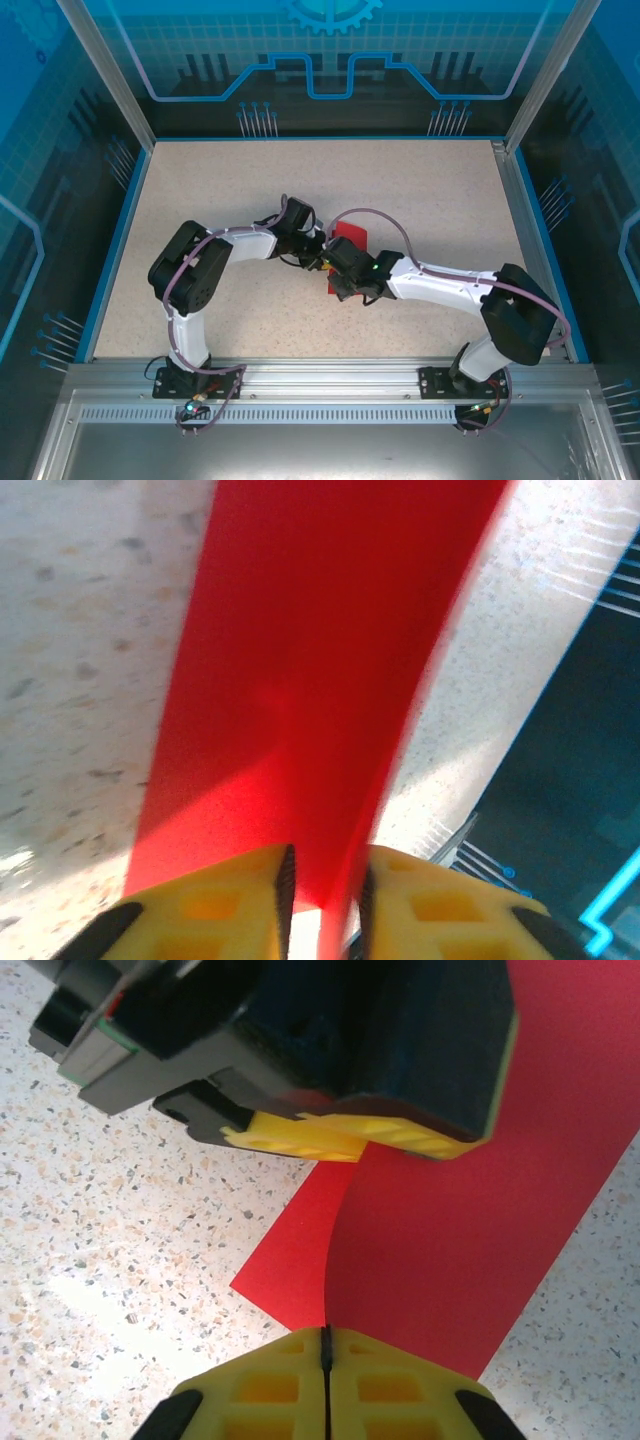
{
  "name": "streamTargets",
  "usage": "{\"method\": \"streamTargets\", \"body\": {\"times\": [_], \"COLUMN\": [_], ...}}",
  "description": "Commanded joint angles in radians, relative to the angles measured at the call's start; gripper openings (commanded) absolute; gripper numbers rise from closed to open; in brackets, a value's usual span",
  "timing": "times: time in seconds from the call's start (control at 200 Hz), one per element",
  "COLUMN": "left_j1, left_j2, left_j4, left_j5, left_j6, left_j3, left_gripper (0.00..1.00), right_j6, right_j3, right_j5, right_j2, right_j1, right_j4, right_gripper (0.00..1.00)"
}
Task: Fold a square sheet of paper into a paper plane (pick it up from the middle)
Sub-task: Fold the triangle a second time at the center of the table.
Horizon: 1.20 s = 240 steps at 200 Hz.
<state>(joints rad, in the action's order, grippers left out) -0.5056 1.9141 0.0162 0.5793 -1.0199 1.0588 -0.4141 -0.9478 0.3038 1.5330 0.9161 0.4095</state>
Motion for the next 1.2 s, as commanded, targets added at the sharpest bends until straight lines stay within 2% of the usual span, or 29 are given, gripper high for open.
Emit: {"method": "streamTargets", "body": {"times": [0.0, 0.12, 0.165, 0.33, 0.42, 0.475, 0.58, 0.685, 0.865, 1.045, 1.12, 1.195], "left_j1": [0.007, 0.005, 0.004, -0.01, -0.031, -0.045, -0.077, -0.103, -0.128, -0.137, -0.137, -0.138], "left_j2": [-0.073, -0.131, -0.154, -0.224, -0.252, -0.25, -0.213, -0.171, -0.1, -0.041, -0.025, -0.029], "left_j4": [0.134, 0.196, 0.209, 0.238, 0.204, 0.186, 0.179, 0.162, 0.129, 0.135, 0.17, 0.243], "left_j5": [-0.083, -0.16, -0.187, -0.243, -0.242, -0.225, -0.192, -0.17, -0.125, -0.133, -0.162, -0.238], "left_j6": [0.058, 0.079, 0.08, 0.068, 0.053, 0.052, 0.061, 0.06, 0.057, 0.054, 0.064, 0.069], "left_j3": [0.026, 0.011, 0.0, -0.048, -0.086, -0.094, -0.086, -0.073, -0.049, -0.022, -0.01, -0.008], "left_gripper": [0.36, 0.51, 0.57, 0.57, 0.5, 0.41, 0.29, 0.21, 0.19, 0.17, 0.15, 0.12], "right_j6": [0.008, 0.032, 0.028, 0.036, 0.041, 0.044, 0.039, 0.035, 0.013, -0.006, -0.008, -0.007], "right_j3": [0.042, 0.063, 0.092, 0.112, 0.122, 0.13, 0.138, 0.141, 0.152, 0.153, 0.148, 0.144], "right_j5": [-0.113, -0.38, -0.438, -0.55, -0.565, -0.576, -0.574, -0.548, -0.522, -0.51, -0.51, -0.506], "right_j2": [-0.063, -0.088, -0.089, -0.101, -0.111, -0.115, -0.118, -0.12, -0.122, -0.113, -0.108, -0.101], "right_j1": [-0.064, -0.184, -0.219, -0.311, -0.341, -0.358, -0.38, -0.385, -0.386, -0.387, -0.387, -0.387], "right_j4": [-0.045, -0.113, -0.133, -0.155, -0.148, -0.149, -0.141, -0.12, -0.125, -0.131, -0.128, -0.123], "right_gripper": [0.05, 0.05, 0.05, 0.05, 0.05, 0.06, 0.06, 0.06, 0.07, 0.08, 0.08, 0.08]}}
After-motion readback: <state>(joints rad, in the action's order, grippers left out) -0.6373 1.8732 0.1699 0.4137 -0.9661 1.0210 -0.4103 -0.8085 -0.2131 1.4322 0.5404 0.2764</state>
